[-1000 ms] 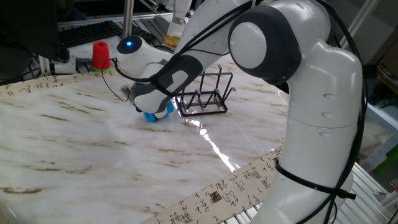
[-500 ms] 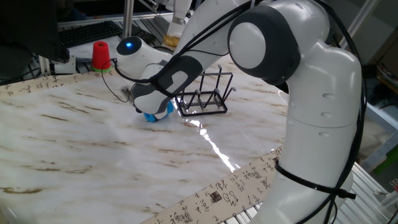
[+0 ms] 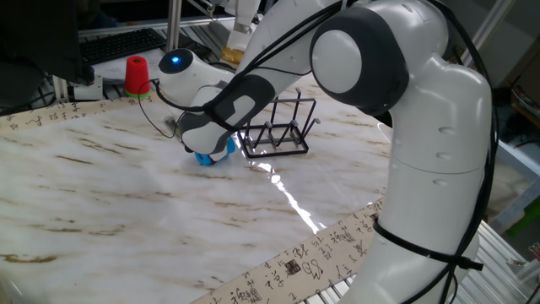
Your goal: Put the cup on the cup rack
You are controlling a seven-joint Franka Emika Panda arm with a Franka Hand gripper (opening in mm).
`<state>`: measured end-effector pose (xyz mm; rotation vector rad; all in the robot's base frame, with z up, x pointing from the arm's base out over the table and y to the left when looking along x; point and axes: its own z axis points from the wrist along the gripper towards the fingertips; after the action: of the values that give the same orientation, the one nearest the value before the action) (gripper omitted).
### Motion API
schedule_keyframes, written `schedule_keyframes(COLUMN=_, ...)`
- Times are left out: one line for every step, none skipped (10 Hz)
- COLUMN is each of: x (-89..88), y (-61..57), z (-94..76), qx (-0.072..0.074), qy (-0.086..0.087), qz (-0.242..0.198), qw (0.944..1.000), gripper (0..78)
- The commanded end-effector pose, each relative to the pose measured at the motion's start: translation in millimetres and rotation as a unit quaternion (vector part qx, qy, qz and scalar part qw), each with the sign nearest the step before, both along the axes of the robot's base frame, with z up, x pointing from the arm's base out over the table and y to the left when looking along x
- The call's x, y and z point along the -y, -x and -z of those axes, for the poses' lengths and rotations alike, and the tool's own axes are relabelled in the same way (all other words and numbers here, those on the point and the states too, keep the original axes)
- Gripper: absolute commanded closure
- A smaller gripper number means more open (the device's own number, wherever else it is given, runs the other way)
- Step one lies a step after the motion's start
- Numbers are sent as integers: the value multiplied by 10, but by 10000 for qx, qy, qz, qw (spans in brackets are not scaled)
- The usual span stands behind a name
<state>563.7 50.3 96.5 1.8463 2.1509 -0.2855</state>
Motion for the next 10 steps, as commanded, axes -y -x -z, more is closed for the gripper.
schedule_keyframes(x=-41, y=-63, z=126, qx=145, qy=341, qz=28, qw=9993, gripper=2)
schedule_keyframes(x=-42, y=-64, z=129, qx=153, qy=345, qz=31, qw=9993, gripper=2)
schedule_keyframes(x=-44, y=-68, z=139, qx=165, qy=367, qz=28, qw=9992, gripper=2)
schedule_keyframes(x=-45, y=-71, z=150, qx=165, qy=392, qz=22, qw=9991, gripper=2)
schedule_keyframes(x=-46, y=-76, z=162, qx=163, qy=411, qz=21, qw=9990, gripper=2)
schedule_keyframes(x=-47, y=-76, z=162, qx=162, qy=411, qz=17, qw=9990, gripper=2)
schedule_keyframes(x=-47, y=-82, z=178, qx=170, qy=469, qz=3, qw=9988, gripper=2)
schedule_keyframes(x=-47, y=-85, z=185, qx=167, qy=474, qz=-4, qw=9987, gripper=2)
schedule_keyframes(x=-47, y=-86, z=188, qx=175, qy=478, qz=5, qw=9987, gripper=2)
schedule_keyframes(x=-50, y=-90, z=204, qx=209, qy=520, qz=18, qw=9984, gripper=2)
